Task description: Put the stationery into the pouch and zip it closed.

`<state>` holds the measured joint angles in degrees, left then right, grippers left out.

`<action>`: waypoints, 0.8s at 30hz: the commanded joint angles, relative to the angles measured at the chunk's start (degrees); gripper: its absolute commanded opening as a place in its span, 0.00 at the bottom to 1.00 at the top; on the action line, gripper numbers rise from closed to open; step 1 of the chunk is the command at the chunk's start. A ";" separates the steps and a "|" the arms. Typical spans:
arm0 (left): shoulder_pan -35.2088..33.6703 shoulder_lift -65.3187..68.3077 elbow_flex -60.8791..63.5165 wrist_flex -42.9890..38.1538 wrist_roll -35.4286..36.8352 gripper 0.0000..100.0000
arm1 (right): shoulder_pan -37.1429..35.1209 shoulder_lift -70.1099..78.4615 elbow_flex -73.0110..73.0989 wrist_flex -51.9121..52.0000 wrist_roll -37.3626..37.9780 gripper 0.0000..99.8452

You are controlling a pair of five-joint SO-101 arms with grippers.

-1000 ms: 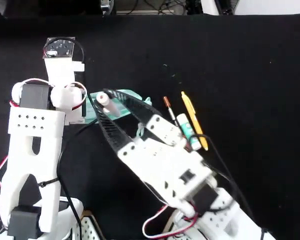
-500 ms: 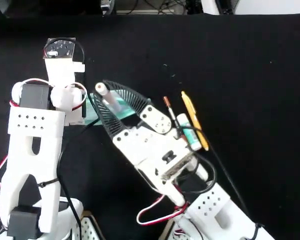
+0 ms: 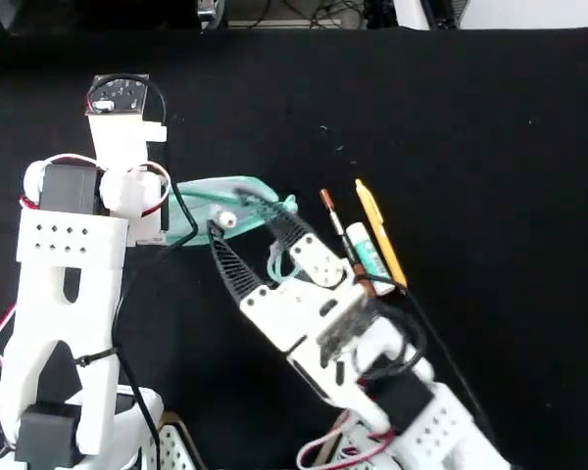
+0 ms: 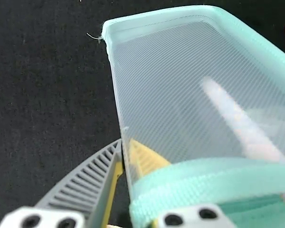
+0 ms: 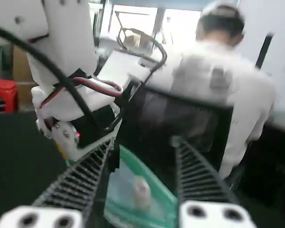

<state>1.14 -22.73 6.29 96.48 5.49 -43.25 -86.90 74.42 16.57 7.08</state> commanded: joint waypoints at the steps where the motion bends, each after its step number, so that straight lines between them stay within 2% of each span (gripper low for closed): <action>1: 0.84 0.09 0.04 0.88 0.53 0.03 | 0.53 1.19 -13.76 13.19 -4.66 0.26; 5: 0.84 0.09 0.22 0.88 0.44 0.03 | 1.14 5.41 -25.19 18.20 -4.84 0.26; 7: 0.84 -0.26 0.22 0.88 0.44 0.03 | 4.84 5.76 -30.55 22.15 -4.84 0.26; 11: -0.04 -0.26 -0.22 0.88 0.44 0.03 | 21.71 5.58 -36.26 30.42 -4.92 0.20; 14: -2.42 -0.26 -0.22 0.09 0.44 0.03 | 36.31 6.29 -31.87 31.56 -5.27 0.10; 16: -3.91 -0.26 -0.22 -0.35 0.44 0.03 | 41.76 7.08 -26.07 32.18 -5.01 0.08; 21: -4.44 -0.26 -0.13 -0.35 0.44 0.03 | 43.60 15.43 -13.14 31.47 -4.75 0.17; 24: -4.53 -0.26 -0.13 -0.35 0.44 0.03 | 41.58 24.40 -11.38 30.33 -3.43 0.16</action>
<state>-2.64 -22.99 6.37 96.22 5.49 -0.70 -69.49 62.37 48.40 2.33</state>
